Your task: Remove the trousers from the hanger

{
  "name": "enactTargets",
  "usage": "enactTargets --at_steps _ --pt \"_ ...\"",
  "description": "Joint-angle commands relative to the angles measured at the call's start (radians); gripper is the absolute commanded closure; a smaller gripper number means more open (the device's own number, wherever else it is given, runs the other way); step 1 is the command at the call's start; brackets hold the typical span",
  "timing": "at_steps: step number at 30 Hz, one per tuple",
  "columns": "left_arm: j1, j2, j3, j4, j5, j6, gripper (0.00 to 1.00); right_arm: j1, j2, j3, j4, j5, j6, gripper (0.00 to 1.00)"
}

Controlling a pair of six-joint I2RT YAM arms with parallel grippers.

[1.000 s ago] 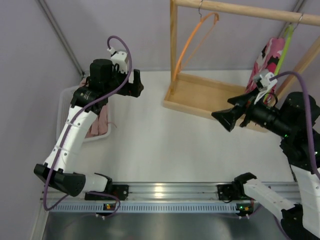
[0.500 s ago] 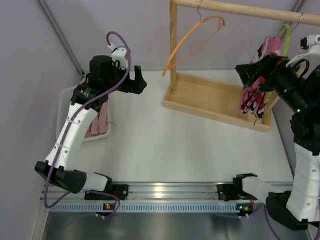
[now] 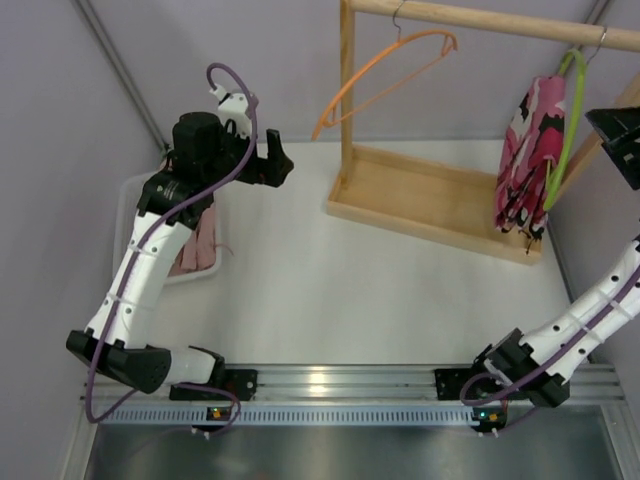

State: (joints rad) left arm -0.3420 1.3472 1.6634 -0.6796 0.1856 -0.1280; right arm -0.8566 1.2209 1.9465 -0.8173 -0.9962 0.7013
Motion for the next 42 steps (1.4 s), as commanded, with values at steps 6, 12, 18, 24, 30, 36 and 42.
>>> enactTargets --at_steps 6,12,18,24,30,36,42 --pt "0.003 -0.057 -0.053 0.115 -0.017 0.002 0.02 -0.096 0.017 -0.139 0.07 -0.205 -0.025 0.14" --pt "0.005 -0.083 -0.083 0.175 -0.031 -0.002 0.02 0.039 0.032 -0.234 0.107 -0.15 -0.056 0.15" --pt "0.005 -0.112 -0.102 0.186 -0.023 0.005 0.02 0.126 0.041 -0.33 0.325 -0.107 0.059 0.18" --pt "0.003 -0.129 -0.128 0.192 -0.017 0.019 0.02 0.182 0.069 -0.403 0.635 -0.117 0.297 0.38" --pt "0.003 -0.131 -0.134 0.193 -0.017 0.021 0.02 0.237 0.11 -0.391 0.776 -0.085 0.411 0.39" --pt "0.003 -0.123 -0.137 0.195 -0.018 0.021 0.02 0.294 0.134 -0.385 0.868 -0.025 0.477 0.41" --pt "0.005 -0.117 -0.134 0.195 -0.017 0.018 0.02 0.369 0.137 -0.394 0.942 0.062 0.523 0.5"
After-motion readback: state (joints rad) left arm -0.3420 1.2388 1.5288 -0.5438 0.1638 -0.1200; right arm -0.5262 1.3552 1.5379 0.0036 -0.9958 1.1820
